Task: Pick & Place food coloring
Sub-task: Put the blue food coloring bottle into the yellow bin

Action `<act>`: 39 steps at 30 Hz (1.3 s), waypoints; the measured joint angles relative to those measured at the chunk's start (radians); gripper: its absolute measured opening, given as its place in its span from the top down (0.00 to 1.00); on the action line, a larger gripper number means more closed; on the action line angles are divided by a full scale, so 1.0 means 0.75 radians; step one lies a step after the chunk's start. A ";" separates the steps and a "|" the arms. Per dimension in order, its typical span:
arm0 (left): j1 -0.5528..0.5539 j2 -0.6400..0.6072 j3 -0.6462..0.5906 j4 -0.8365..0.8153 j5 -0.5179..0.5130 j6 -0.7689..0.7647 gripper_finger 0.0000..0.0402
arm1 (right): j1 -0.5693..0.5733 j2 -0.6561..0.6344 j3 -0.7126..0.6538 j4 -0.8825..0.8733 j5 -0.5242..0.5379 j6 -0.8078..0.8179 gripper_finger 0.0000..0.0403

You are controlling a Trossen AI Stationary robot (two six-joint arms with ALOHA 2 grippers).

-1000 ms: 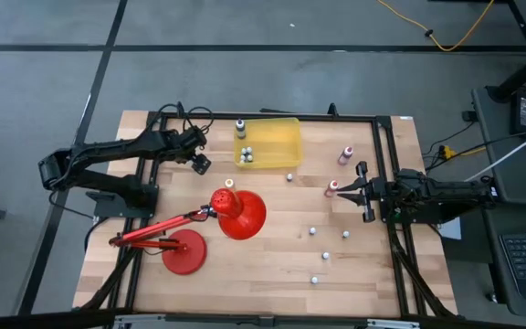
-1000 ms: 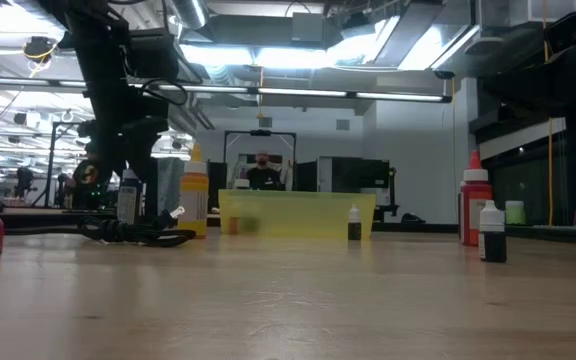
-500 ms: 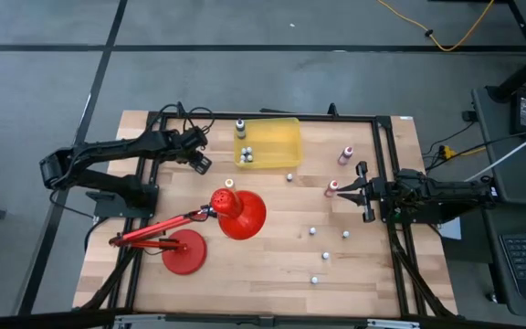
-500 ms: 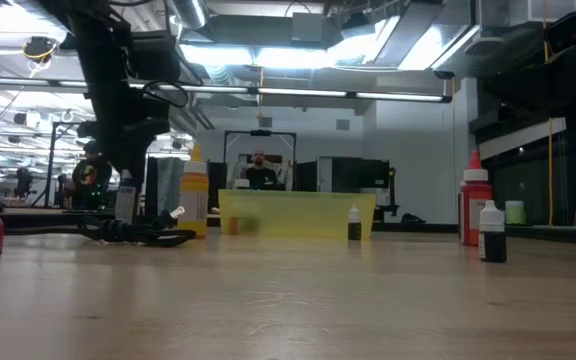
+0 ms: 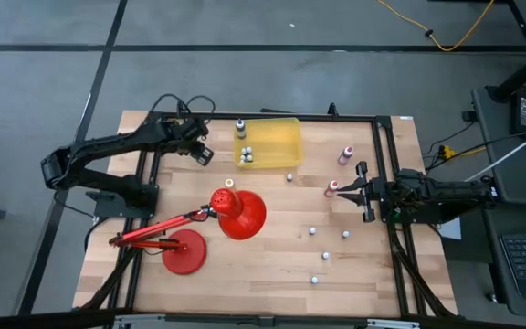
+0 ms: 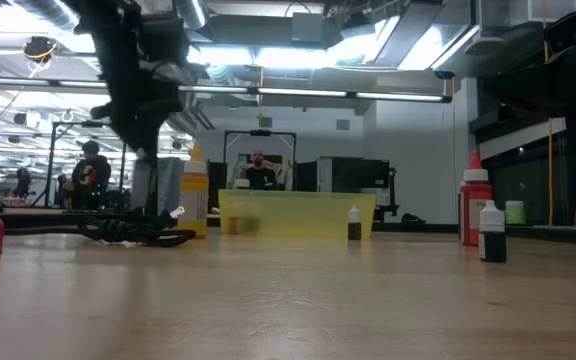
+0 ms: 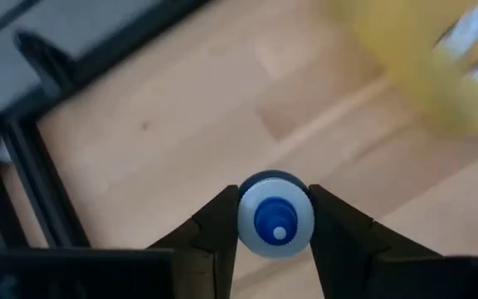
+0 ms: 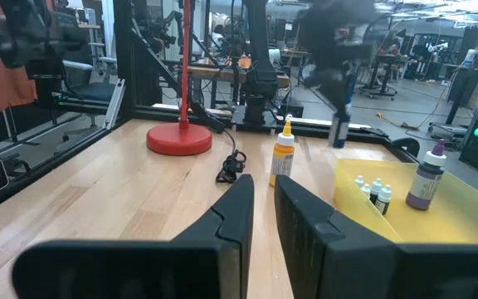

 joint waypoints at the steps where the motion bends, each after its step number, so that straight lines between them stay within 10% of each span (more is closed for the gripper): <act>1: 0.007 0.007 0.034 0.000 -0.001 0.006 0.71 | 0.000 0.000 0.000 0.000 0.000 0.000 0.86; 24: -0.078 0.762 1.067 -0.278 0.002 0.114 0.71 | 0.000 0.000 0.000 0.000 0.000 0.000 0.86; 39: -0.093 1.118 1.393 -0.254 0.085 0.301 0.70 | 0.000 0.000 0.000 0.000 0.000 0.000 0.86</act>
